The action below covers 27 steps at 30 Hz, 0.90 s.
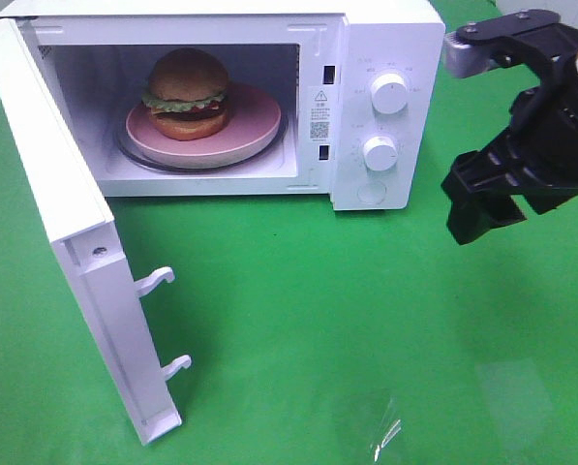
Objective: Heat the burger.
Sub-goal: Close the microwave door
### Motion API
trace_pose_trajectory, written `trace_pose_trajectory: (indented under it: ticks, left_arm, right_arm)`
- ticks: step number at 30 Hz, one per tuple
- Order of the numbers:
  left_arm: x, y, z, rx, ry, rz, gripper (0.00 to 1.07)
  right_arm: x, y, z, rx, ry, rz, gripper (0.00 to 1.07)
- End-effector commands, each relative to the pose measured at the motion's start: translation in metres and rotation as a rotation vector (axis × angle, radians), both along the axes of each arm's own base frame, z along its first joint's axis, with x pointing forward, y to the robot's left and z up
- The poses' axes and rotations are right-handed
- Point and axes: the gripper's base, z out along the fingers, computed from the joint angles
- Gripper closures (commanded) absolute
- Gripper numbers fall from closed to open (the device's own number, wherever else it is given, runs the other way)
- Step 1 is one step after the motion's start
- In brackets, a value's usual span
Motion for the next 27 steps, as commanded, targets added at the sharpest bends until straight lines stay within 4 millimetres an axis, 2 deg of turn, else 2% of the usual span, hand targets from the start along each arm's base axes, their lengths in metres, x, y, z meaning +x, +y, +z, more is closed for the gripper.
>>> trace_pose_trajectory:
  ticks: [1,2,3,4,5,8,10,11,12,15,16,19,21,24,25,26,27]
  left_arm:
    - [-0.001,0.000,0.000,-0.004,0.002,-0.005,0.20]
    - [-0.001,0.000,0.000,-0.004,0.002,-0.005,0.20]
    - [-0.001,0.000,0.000,-0.004,0.002,-0.005,0.20]
    - [-0.001,0.000,0.000,-0.004,0.002,-0.005,0.20]
    - [-0.001,0.000,0.000,-0.004,0.002,-0.005,0.20]
    - [-0.001,0.000,0.000,-0.004,0.002,-0.005,0.20]
    - [-0.001,0.000,0.000,-0.004,0.002,-0.005,0.20]
    - [-0.001,0.000,0.000,-0.004,0.002,-0.005,0.20]
    - [-0.001,0.000,0.000,-0.004,0.002,-0.005,0.20]
    - [-0.001,0.000,0.000,-0.004,0.002,-0.005,0.20]
    - [-0.001,0.000,0.000,-0.004,0.002,-0.005,0.20]
    - [-0.001,0.000,0.000,-0.004,0.002,-0.005,0.20]
    - [-0.001,0.000,0.000,-0.004,0.002,-0.005,0.20]
    - [-0.001,0.000,0.000,-0.004,0.002,-0.005,0.20]
    - [-0.001,0.000,0.000,-0.004,0.002,-0.005,0.20]
    - [-0.001,0.000,0.000,-0.004,0.002,-0.005,0.20]
    - [-0.001,0.000,0.000,-0.004,0.002,-0.005,0.20]
  right_arm:
    - [-0.010,-0.024,0.009,-0.006,0.019,-0.079,0.31]
    - [-0.010,-0.024,0.009,-0.006,0.019,-0.079,0.31]
    - [-0.016,-0.035,0.012,-0.007,0.010,-0.107,0.31]
    - [-0.016,-0.035,0.012,-0.007,0.010,-0.107,0.31]
    - [-0.023,-0.045,0.014,-0.002,-0.005,-0.138,0.31]
    - [-0.028,-0.050,0.015,0.000,-0.014,-0.152,0.31]
    - [-0.048,-0.064,0.020,0.023,-0.061,-0.206,0.31]
    - [-0.048,-0.064,0.020,0.023,-0.061,-0.206,0.31]
    - [-0.060,-0.067,0.022,0.028,-0.086,-0.214,0.31]
    - [-0.072,-0.070,0.025,0.035,-0.106,-0.214,0.31]
    - [-0.084,-0.072,0.025,0.041,-0.126,-0.215,0.31]
    - [-0.090,-0.074,0.025,0.046,-0.140,-0.214,0.31]
    - [-0.112,-0.077,0.027,0.076,-0.185,-0.204,0.31]
    - [-0.123,-0.079,0.029,0.090,-0.217,-0.199,0.31]
    - [-0.135,-0.081,0.030,0.097,-0.252,-0.191,0.31]
    - [-0.135,-0.081,0.030,0.097,-0.252,-0.191,0.31]
    - [-0.146,-0.084,0.030,0.104,-0.284,-0.185,0.31]
